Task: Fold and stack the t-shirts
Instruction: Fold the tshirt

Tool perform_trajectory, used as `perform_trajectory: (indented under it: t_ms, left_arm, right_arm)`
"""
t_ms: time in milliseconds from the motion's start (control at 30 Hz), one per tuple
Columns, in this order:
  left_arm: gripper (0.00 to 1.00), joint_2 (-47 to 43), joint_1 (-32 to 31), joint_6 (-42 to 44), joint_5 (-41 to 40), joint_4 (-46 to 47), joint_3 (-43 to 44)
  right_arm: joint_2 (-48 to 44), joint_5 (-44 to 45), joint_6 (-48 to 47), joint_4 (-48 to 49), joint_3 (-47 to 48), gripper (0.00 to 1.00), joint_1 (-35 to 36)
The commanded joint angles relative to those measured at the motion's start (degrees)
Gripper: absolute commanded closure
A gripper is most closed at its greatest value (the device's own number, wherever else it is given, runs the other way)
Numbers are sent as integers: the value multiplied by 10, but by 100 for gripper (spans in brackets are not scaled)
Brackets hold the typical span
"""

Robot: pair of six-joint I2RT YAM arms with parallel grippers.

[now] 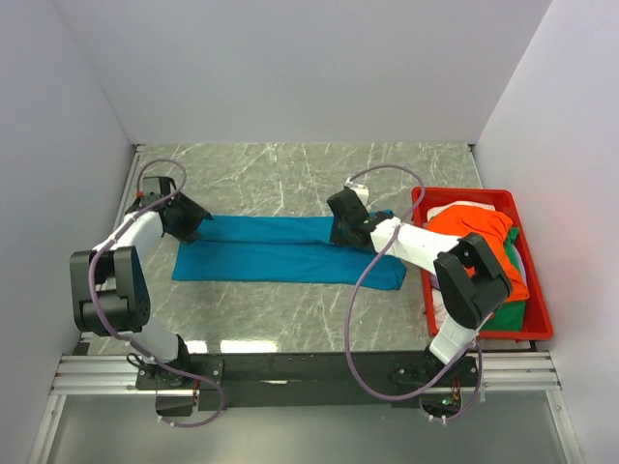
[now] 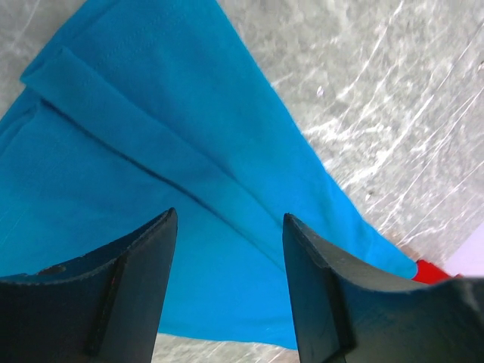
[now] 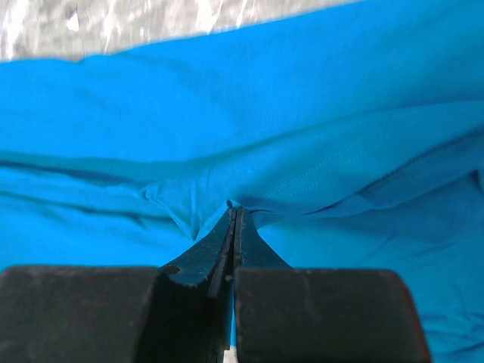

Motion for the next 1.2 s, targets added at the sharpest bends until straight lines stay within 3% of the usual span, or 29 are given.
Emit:
perform_trajectory:
  t_ms: [0, 400, 767, 1167]
  left_arm:
    - [37, 15, 4, -11, 24, 17, 40]
    - [38, 56, 5, -22, 29, 22, 66]
    - [39, 49, 4, -15, 17, 15, 62]
    - [48, 26, 18, -42, 2, 42, -17]
  right_arm:
    - [-37, 10, 29, 54, -33, 100, 14]
    - [-54, -25, 58, 92, -79, 99, 22]
    - [-63, -34, 84, 68, -72, 99, 47]
    - [-84, -33, 107, 63, -91, 99, 70]
